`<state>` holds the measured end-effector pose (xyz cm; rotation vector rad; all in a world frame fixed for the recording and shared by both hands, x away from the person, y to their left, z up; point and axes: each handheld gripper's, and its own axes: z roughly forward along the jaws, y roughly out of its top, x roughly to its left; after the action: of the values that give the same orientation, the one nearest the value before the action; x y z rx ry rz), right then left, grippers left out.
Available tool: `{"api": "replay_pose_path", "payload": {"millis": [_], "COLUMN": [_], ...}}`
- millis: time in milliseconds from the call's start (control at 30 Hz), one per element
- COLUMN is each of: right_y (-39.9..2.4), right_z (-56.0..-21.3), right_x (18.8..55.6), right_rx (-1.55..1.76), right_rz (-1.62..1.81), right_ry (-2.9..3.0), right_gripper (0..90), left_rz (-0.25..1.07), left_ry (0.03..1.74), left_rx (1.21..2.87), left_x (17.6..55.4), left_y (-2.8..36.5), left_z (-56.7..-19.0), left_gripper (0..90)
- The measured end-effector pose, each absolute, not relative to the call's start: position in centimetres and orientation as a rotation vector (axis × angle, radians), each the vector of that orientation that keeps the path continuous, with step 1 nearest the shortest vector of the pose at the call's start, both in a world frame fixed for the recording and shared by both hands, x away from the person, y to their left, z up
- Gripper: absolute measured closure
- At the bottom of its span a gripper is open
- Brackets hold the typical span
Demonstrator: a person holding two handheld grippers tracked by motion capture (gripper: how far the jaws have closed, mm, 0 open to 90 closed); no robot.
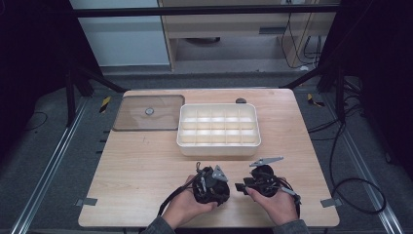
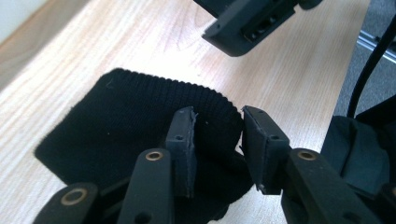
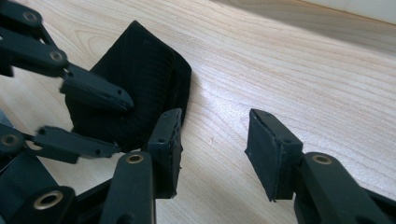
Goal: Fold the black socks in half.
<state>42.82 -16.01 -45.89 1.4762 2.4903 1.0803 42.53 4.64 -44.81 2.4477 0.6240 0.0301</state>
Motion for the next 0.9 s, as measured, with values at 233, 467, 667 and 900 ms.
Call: {"api": "replay_pose_path", "payload": {"millis": [233,467,667,900], "right_y": [-15.9,-15.9,-16.0,-16.0], "right_z": [-45.9,-45.8,-45.8,-45.7], "right_x": [42.9,42.9,42.9,42.9], "right_rx": [1.476,1.478,1.478,1.488], "right_rz": [1.077,1.077,1.076,1.076], "right_ry": [2.488,2.487,2.486,2.482], "right_gripper": [53.5,52.6,52.0,51.7], "left_rz": [0.036,0.043,0.043,0.058], "left_ry": [0.636,0.628,0.631,0.619], "left_rx": [2.427,2.416,2.417,2.405], "left_x": [42.8,42.8,42.8,42.7], "left_y": [5.2,5.2,5.3,5.3], "left_z": [-44.1,-43.4,-43.2,-42.6], "left_gripper": [61.9,61.2,61.1,59.8]}}
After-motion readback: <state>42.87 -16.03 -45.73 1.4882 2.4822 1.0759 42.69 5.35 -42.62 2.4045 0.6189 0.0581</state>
